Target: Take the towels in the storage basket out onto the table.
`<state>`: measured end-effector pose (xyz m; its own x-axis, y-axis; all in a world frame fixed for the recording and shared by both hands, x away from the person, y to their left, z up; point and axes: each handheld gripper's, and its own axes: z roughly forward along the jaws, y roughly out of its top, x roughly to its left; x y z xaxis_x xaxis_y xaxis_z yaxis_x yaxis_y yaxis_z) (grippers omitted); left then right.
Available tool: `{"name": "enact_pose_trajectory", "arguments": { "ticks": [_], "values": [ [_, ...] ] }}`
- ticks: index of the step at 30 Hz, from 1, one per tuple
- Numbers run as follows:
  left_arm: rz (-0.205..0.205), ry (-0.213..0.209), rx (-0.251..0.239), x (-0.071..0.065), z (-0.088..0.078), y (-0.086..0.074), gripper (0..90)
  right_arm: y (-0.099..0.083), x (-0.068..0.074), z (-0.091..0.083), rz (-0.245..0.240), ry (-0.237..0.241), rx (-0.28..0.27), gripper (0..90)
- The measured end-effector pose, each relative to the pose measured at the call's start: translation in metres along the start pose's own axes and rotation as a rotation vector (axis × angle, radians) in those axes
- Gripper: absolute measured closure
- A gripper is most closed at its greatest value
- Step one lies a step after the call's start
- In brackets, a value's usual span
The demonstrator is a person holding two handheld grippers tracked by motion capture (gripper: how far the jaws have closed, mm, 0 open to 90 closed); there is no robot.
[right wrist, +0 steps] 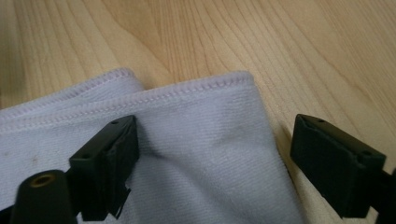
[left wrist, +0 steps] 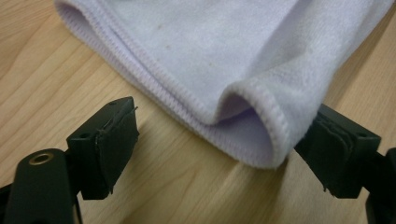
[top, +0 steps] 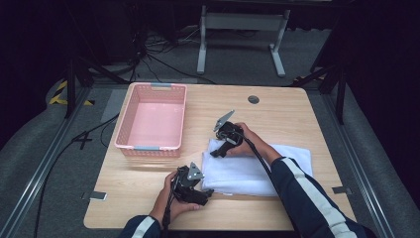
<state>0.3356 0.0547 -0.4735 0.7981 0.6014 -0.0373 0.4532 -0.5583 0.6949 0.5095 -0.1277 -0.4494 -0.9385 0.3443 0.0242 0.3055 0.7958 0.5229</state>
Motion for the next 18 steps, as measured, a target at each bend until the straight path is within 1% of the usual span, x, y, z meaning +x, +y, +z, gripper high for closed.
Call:
{"name": "enact_pose_trajectory", "arguments": {
  "ticks": [2, 3, 4, 5, 6, 7, 8, 9, 10, 11, 12, 13, 14, 15, 16, 18],
  "values": [
    [0.007, 0.007, 0.002, -0.001, 0.002, 0.002, 16.1, 0.001, 0.001, 0.000, -0.001, -0.002, 0.003, 14.8],
    [0.018, 0.012, 0.000, -0.001, 0.003, 0.002, 16.0, 0.001, 0.003, -0.001, -0.027, 0.024, -0.009, 26.5],
    [0.009, 0.016, 0.005, -0.002, 0.004, 0.003, 16.1, 0.002, 0.004, -0.001, -0.032, 0.040, -0.014, 30.9],
    [0.013, 0.019, -0.007, -0.001, 0.005, 0.003, 16.1, 0.002, 0.005, -0.002, -0.040, 0.057, -0.020, 37.5],
    [0.013, 0.019, -0.007, -0.001, 0.005, 0.003, 16.4, 0.002, 0.005, -0.002, -0.040, 0.057, -0.020, 37.5],
    [0.003, 0.024, -0.010, -0.001, 0.004, 0.003, 17.1, 0.002, 0.008, -0.004, -0.056, 0.089, -0.019, 51.9],
    [0.001, 0.024, -0.008, 0.000, 0.004, 0.003, 18.2, 0.002, 0.009, -0.004, -0.061, 0.107, -0.019, 58.2],
    [0.001, 0.024, -0.008, 0.000, 0.004, 0.003, 21.4, 0.002, 0.009, -0.004, -0.061, 0.107, -0.019, 58.2],
    [-0.004, 0.029, -0.016, 0.001, 0.003, 0.003, 26.4, 0.001, 0.010, -0.004, -0.061, 0.144, -0.024, 68.3],
    [-0.006, 0.027, -0.028, 0.002, 0.004, 0.003, 29.3, 0.001, 0.010, -0.004, -0.059, 0.151, -0.026, 70.8],
    [0.005, 0.030, -0.028, 0.003, 0.003, 0.005, 33.1, 0.001, 0.010, -0.004, -0.057, 0.156, -0.024, 72.3],
    [0.001, 0.028, -0.032, 0.003, 0.003, 0.005, 39.0, 0.001, 0.011, -0.004, -0.058, 0.156, -0.021, 73.4],
    [0.008, 0.028, -0.030, 0.004, 0.003, 0.006, 45.1, 0.002, 0.011, -0.004, -0.064, 0.157, -0.021, 74.2],
    [0.008, 0.028, -0.030, 0.004, 0.003, 0.006, 49.4, 0.002, 0.011, -0.004, -0.064, 0.157, -0.021, 74.2],
    [0.010, 0.035, -0.034, 0.005, 0.003, 0.006, 49.4, 0.002, 0.012, -0.004, -0.069, 0.147, -0.015, 74.6],
    [-0.007, 0.036, -0.026, 0.006, 0.001, 0.006, 63.5, 0.006, 0.017, -0.004, -0.101, 0.123, -0.006, 75.7]
  ]
}}
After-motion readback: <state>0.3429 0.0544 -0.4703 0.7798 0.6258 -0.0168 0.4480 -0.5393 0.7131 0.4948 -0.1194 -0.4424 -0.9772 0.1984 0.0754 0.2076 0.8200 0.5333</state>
